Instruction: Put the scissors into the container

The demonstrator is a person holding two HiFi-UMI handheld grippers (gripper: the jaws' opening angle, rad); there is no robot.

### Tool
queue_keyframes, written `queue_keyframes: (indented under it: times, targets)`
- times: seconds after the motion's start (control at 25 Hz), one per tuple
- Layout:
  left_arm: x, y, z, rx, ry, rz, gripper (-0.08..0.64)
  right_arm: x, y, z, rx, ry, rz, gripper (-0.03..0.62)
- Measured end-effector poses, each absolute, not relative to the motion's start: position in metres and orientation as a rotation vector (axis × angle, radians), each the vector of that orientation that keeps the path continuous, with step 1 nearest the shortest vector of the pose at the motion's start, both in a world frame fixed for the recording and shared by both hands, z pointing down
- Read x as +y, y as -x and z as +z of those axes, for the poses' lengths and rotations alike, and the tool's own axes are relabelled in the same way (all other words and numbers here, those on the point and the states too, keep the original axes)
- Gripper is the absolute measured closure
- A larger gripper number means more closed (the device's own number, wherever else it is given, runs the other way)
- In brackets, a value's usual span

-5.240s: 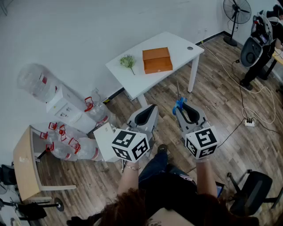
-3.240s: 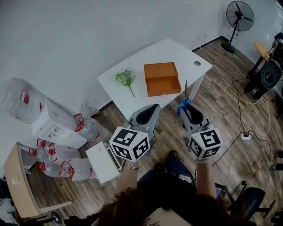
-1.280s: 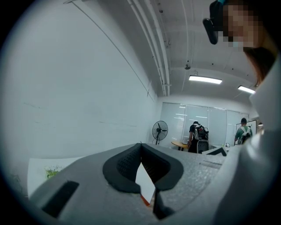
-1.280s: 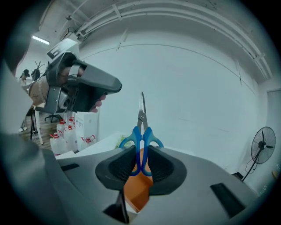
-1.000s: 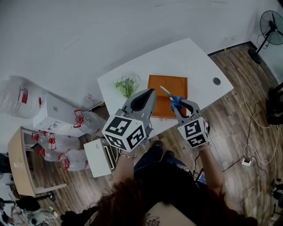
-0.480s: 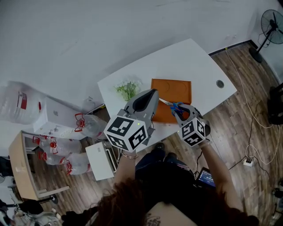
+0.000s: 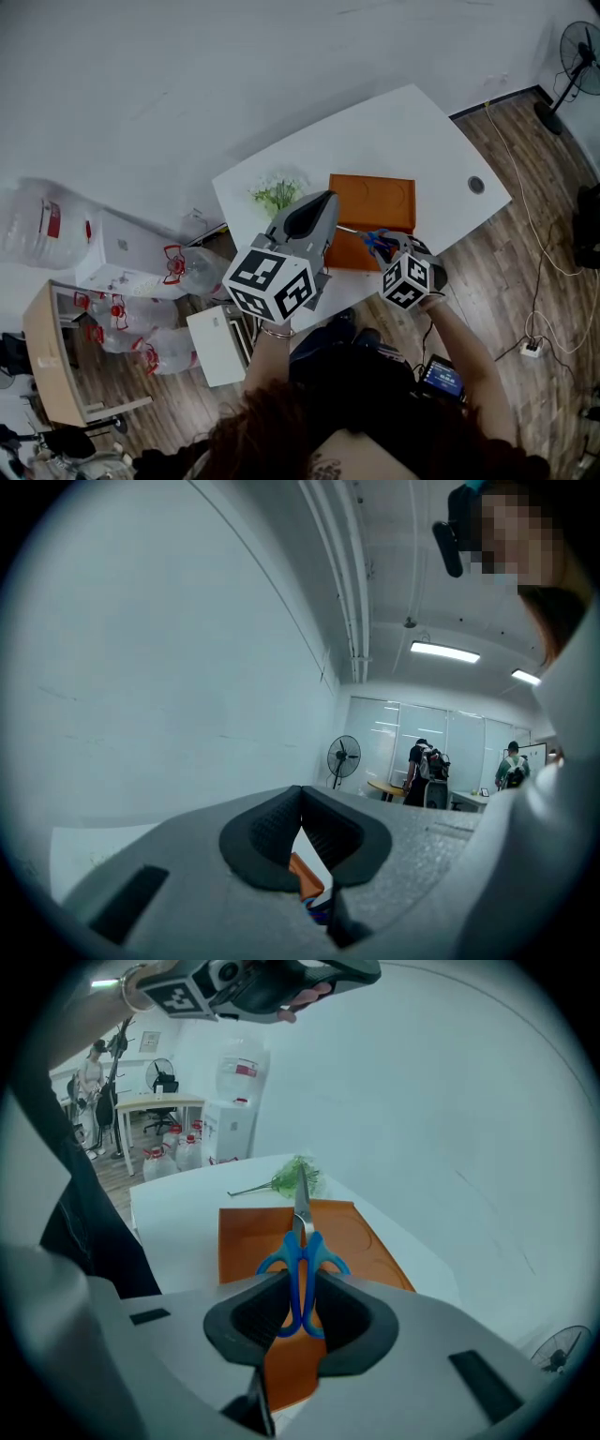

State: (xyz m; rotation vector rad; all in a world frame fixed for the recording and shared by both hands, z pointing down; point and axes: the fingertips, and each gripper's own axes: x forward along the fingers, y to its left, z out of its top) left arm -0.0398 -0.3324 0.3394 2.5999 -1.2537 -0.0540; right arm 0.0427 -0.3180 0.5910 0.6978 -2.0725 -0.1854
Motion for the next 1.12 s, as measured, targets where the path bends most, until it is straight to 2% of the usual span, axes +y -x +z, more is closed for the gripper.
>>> queue_keyframes:
  times: [0.6,1.12]
  targets:
    - [-0.35,0.06,0.349,-1.285,-2.563,-0.02,0.545,-0.331,-0.042,0.659,-1.917,-0.506,-0.11,0.515]
    - [-0.354,0.07,0.356,-1.296,-2.545,-0.005,0.545,-0.332,-0.042,0.684,-1.848,-0.431,-0.043,0.515]
